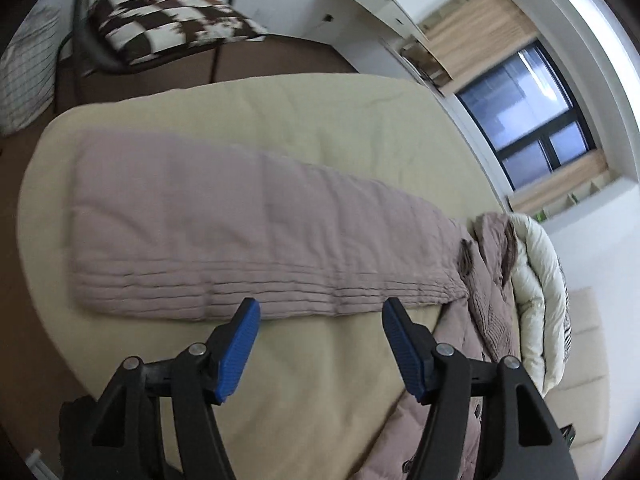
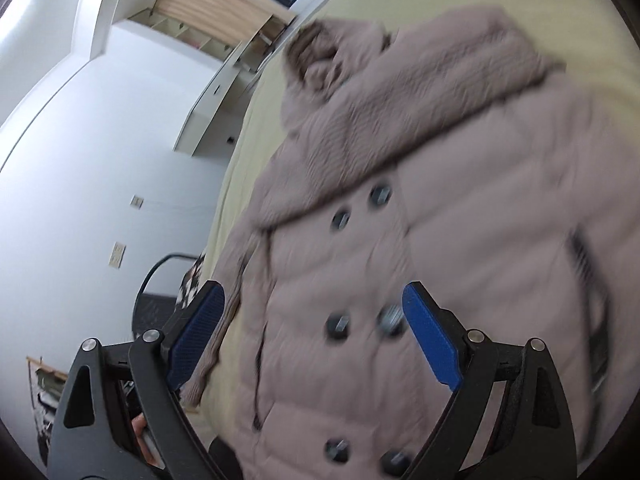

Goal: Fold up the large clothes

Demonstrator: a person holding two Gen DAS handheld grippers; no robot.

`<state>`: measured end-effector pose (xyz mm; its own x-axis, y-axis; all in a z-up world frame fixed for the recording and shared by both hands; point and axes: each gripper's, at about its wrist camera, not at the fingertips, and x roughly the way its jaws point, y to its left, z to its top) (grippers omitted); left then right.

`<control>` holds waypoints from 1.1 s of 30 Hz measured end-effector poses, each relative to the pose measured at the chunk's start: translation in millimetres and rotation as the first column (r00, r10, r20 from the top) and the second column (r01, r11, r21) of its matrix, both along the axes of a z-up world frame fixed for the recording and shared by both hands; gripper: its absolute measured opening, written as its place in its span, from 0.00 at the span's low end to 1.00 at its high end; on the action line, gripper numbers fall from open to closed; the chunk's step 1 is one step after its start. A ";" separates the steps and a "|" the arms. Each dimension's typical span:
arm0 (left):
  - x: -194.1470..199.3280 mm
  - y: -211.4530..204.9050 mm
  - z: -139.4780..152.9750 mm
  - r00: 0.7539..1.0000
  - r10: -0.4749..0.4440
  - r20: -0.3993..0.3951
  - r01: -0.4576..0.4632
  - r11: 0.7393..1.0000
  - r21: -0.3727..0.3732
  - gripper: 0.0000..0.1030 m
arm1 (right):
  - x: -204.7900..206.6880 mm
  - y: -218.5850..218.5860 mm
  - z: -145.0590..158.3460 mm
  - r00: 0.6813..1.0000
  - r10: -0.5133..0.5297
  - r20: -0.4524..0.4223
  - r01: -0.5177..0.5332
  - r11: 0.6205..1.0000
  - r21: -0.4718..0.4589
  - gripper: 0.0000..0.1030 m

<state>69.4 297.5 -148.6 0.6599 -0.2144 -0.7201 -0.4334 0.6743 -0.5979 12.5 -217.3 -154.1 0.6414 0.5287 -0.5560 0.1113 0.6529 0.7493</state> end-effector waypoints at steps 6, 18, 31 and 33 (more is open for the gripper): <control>-42.2 54.2 -27.9 0.976 0.217 0.004 -0.214 0.966 -0.145 0.64 | -33.8 48.0 -11.0 0.999 0.028 -0.036 -0.025 0.998 0.061 0.89; -63.1 48.4 -57.5 0.918 0.397 -0.016 -0.373 0.848 -0.378 0.63 | -42.9 46.7 6.7 1.000 -0.017 -0.021 0.018 0.997 0.078 0.89; -38.1 62.1 -29.9 0.886 0.461 0.048 -0.422 0.845 -0.330 0.17 | -53.9 39.0 -3.6 0.999 -0.025 -0.026 0.027 0.996 0.090 0.89; -21.6 46.4 11.1 0.917 0.370 0.151 -0.329 0.913 -0.239 0.17 | -56.2 34.2 -2.5 0.999 -0.032 -0.015 0.033 0.996 0.080 0.89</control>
